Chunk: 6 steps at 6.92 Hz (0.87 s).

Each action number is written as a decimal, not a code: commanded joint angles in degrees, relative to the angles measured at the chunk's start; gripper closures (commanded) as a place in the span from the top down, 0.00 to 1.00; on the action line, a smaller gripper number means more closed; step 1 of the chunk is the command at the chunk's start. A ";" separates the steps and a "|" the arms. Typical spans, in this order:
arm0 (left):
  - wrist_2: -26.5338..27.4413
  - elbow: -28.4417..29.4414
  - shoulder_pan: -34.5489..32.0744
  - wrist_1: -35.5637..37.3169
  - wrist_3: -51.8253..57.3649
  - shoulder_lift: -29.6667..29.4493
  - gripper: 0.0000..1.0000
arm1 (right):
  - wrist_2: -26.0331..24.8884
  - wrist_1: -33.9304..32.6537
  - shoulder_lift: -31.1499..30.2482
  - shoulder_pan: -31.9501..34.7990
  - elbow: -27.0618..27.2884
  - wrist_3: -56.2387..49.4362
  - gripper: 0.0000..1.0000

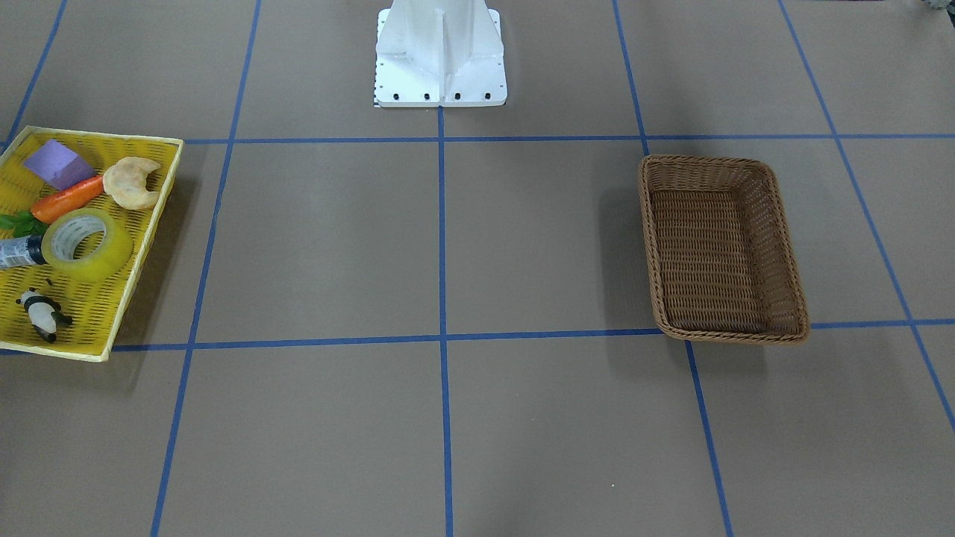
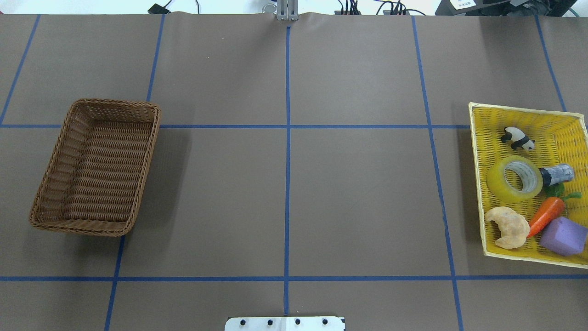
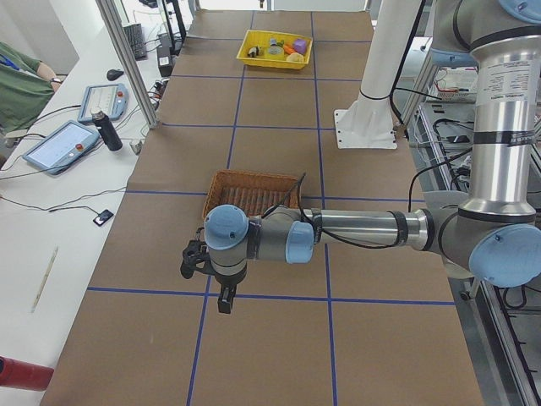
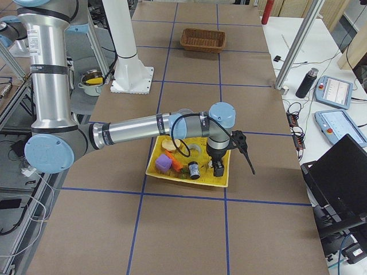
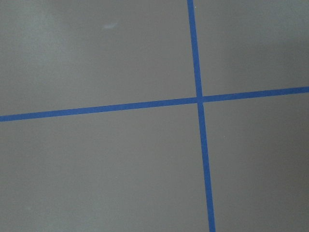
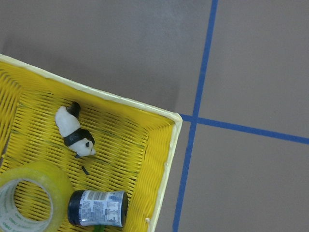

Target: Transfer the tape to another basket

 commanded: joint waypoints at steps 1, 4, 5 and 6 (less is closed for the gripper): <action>-0.36 0.19 2.42 -0.21 0.31 -0.21 0.98 | 3.11 0.45 0.21 -6.78 4.09 -1.36 1.00; -0.17 2.82 3.50 -3.45 0.75 0.23 0.98 | 2.51 12.50 1.00 -14.81 2.31 -1.54 1.00; -0.08 4.31 3.50 -4.59 0.67 0.06 0.98 | 2.68 21.46 -1.09 -16.91 0.28 -1.11 1.00; 0.09 5.71 3.58 -6.08 0.67 -0.12 0.98 | 3.29 24.33 -2.16 -18.06 -0.52 0.38 1.00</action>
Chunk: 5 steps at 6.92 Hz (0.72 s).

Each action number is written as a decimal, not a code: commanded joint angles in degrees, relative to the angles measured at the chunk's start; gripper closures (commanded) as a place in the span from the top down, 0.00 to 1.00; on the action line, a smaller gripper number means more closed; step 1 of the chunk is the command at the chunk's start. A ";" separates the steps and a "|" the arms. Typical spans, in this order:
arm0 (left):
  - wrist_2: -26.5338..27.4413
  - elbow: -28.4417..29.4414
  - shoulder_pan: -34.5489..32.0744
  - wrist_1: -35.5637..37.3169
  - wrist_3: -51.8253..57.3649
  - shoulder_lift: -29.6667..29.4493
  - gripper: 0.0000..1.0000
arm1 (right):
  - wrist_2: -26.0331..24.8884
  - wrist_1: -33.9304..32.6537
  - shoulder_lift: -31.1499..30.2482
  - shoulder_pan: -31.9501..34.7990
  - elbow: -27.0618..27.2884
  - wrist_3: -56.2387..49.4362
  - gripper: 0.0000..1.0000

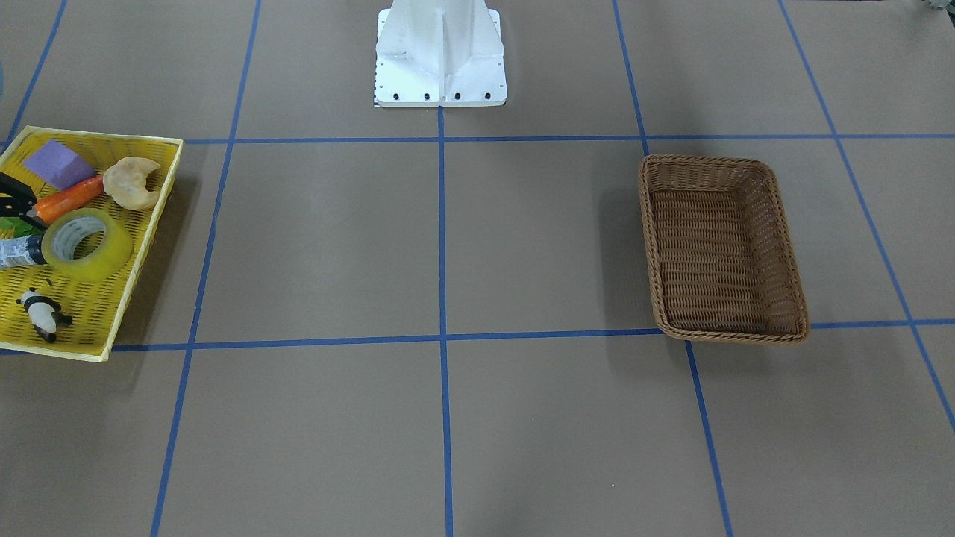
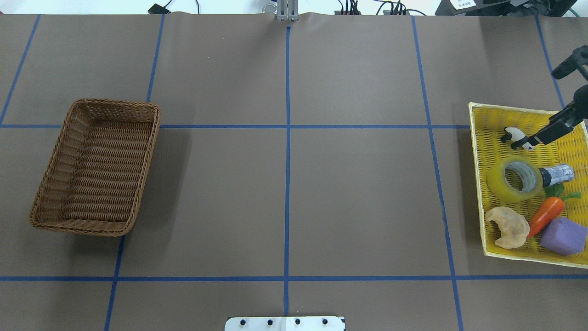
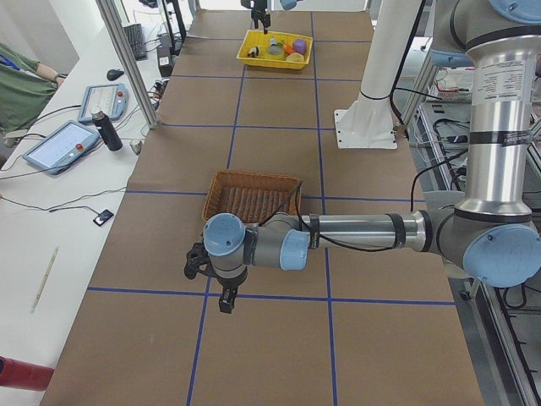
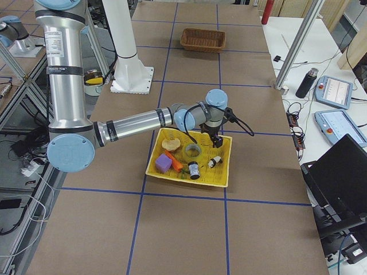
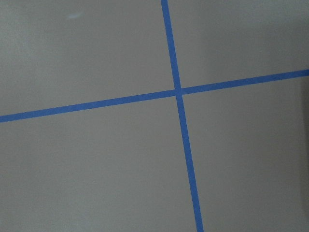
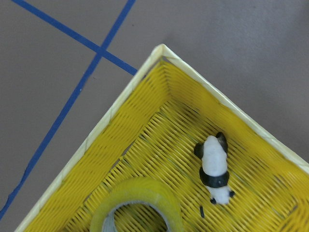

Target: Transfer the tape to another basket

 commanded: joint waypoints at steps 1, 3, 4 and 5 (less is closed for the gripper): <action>0.18 2.62 0.10 -2.87 -0.11 -0.18 0.98 | 0.28 6.47 -1.52 -2.49 -1.65 5.71 1.00; 0.10 2.81 0.19 -2.88 -0.37 -0.27 0.98 | -0.51 6.56 -1.18 -3.98 -2.53 4.71 1.00; 0.10 2.89 0.19 -2.88 -0.38 -0.36 0.98 | -0.59 6.48 -0.56 -4.16 -3.58 0.78 1.00; 0.10 2.90 0.19 -2.88 -0.38 -0.36 0.98 | -0.51 6.39 0.23 -4.25 -5.41 -3.61 1.00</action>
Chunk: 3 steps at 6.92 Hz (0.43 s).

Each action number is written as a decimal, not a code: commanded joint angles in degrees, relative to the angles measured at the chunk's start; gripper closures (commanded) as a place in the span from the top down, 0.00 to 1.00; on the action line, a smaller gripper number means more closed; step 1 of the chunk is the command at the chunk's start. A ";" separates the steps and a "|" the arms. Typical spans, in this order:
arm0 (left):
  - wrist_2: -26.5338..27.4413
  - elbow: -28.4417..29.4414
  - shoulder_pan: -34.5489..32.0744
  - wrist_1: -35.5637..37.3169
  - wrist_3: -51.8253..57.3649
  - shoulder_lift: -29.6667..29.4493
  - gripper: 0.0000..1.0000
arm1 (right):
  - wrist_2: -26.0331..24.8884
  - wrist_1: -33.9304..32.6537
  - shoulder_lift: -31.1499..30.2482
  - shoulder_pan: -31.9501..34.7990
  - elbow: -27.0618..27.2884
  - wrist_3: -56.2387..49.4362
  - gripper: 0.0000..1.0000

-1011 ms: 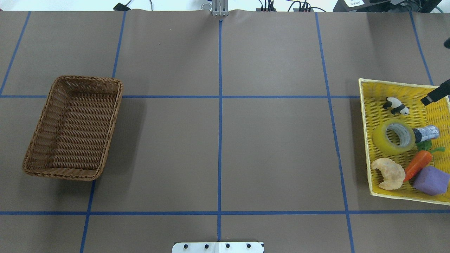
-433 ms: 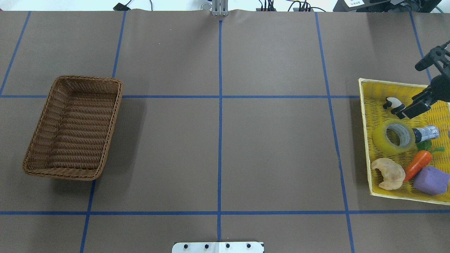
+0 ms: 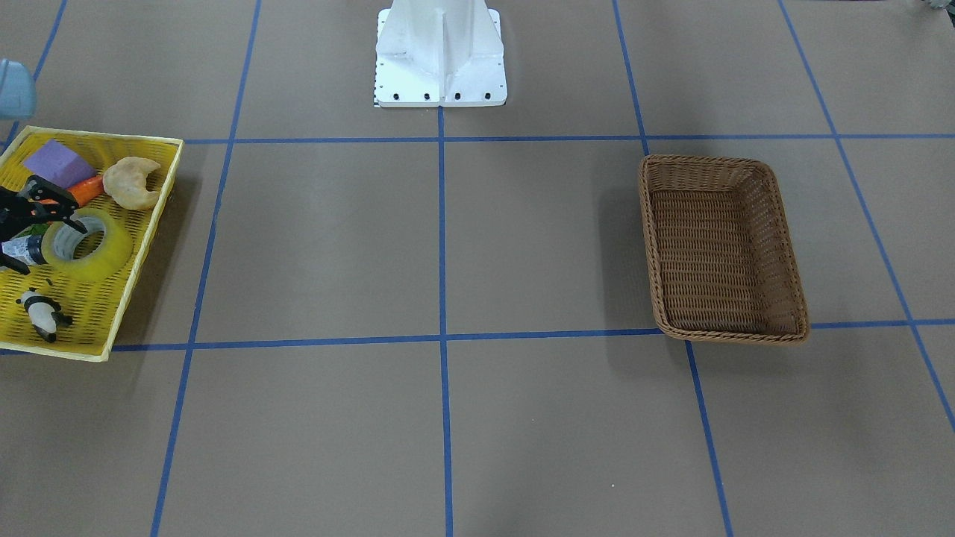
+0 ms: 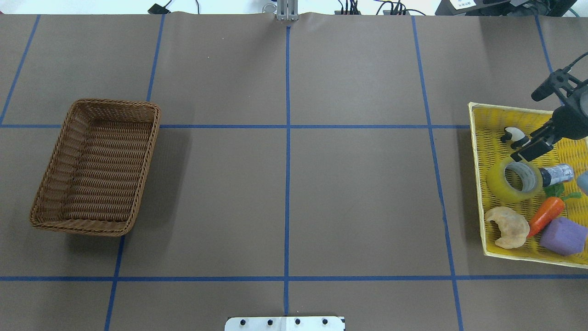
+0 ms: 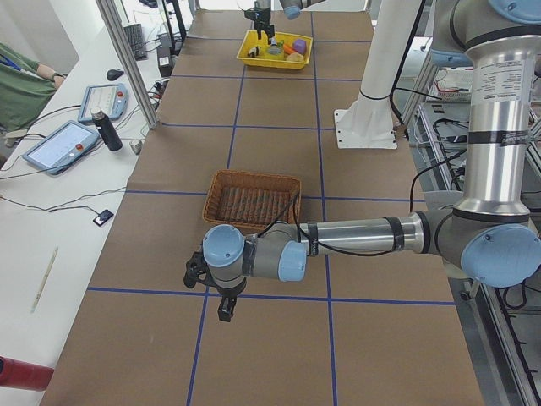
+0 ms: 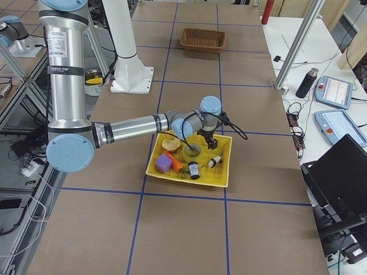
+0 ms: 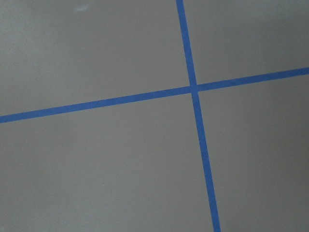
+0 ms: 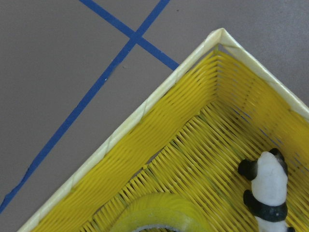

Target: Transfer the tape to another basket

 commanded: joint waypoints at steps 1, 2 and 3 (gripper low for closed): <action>-0.09 -0.03 0.00 -0.11 -0.02 -0.04 0.98 | -0.10 -0.14 1.20 -0.48 -3.09 -6.16 0.99; 0.00 -0.03 0.00 -0.11 -0.02 -0.04 0.98 | -0.19 -0.06 2.07 -1.36 -4.76 -6.69 0.97; 0.00 -0.03 0.00 -0.11 -0.02 -0.04 0.98 | -0.98 -0.14 3.12 -1.36 -6.51 -8.61 0.84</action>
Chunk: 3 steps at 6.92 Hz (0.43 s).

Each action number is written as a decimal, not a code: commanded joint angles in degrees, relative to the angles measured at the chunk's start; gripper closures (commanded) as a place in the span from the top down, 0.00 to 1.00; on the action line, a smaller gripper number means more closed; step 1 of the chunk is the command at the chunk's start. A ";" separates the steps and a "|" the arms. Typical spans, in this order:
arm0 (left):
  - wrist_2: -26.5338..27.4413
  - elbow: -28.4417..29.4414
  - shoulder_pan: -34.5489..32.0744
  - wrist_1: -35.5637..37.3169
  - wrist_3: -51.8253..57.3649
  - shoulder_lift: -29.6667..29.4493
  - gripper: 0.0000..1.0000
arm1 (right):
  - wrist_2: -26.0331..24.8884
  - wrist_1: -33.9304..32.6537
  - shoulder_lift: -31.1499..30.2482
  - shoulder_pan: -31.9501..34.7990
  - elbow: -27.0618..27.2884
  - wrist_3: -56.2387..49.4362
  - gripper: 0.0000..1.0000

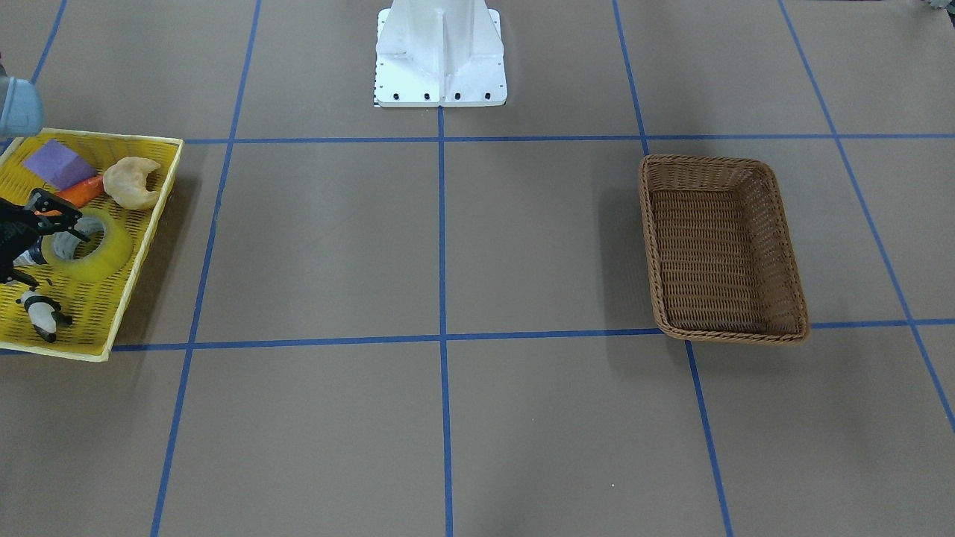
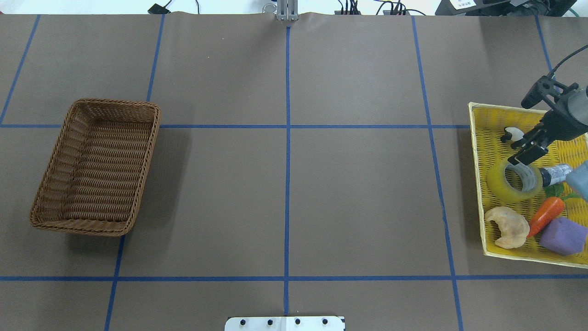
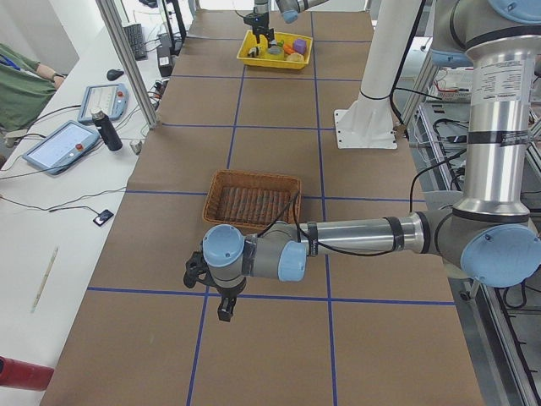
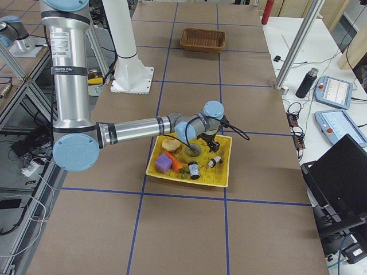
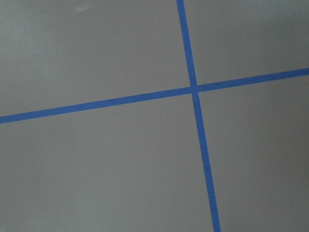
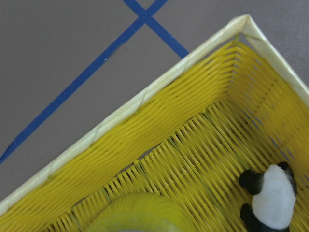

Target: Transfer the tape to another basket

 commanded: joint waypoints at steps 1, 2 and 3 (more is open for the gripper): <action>-0.07 -0.10 0.00 -0.01 -0.09 -0.09 0.98 | -0.74 -0.05 0.91 -0.48 -2.45 -2.44 0.68; -0.07 -0.10 0.00 -0.01 -0.09 -0.09 0.98 | -0.74 -0.23 0.73 -0.40 -2.63 -3.14 0.65; -0.15 -0.10 0.00 -0.01 -0.09 -0.09 0.98 | -0.74 -0.23 0.73 -0.40 -3.32 -4.11 0.64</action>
